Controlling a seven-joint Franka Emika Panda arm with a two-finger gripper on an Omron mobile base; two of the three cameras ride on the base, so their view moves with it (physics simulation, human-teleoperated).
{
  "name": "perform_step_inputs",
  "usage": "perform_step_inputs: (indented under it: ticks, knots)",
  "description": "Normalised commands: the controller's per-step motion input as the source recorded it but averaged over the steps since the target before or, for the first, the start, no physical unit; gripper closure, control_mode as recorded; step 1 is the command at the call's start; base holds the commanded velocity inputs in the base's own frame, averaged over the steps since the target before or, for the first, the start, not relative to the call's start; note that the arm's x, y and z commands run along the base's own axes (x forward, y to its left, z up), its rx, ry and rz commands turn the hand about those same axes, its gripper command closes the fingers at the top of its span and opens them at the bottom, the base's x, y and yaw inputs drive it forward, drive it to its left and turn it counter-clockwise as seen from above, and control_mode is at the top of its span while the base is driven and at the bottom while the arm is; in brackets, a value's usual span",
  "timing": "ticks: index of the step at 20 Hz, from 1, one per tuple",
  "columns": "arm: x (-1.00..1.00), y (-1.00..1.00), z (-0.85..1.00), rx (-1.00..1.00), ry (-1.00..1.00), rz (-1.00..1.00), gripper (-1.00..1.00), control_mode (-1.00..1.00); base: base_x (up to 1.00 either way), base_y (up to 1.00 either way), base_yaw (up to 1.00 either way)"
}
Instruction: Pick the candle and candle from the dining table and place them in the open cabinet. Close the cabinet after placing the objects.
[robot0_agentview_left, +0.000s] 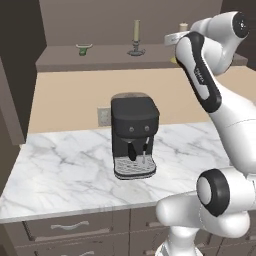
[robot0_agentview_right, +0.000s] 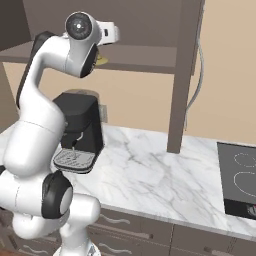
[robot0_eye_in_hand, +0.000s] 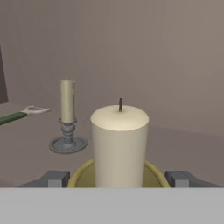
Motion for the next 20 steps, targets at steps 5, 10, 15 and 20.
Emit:
perform_step_inputs:
  ticks: [5, 10, 15, 20]
  knots:
    - [0.32, 0.00, -0.12, 0.00, 0.00, 0.00, 1.00, -1.00, 0.00, 0.00, 0.00]
    - [0.30, -0.03, -0.12, 0.00, 0.00, 0.00, 1.00, -1.00, 0.00, 0.00, 0.00]
    - [0.39, -0.04, -0.08, 0.02, 0.00, 0.00, 1.00, -1.00, 0.00, 0.00, 0.00]
    - [0.43, -0.01, -0.07, 0.04, 0.00, 0.00, 1.00, -1.00, 0.00, 0.00, 0.00]
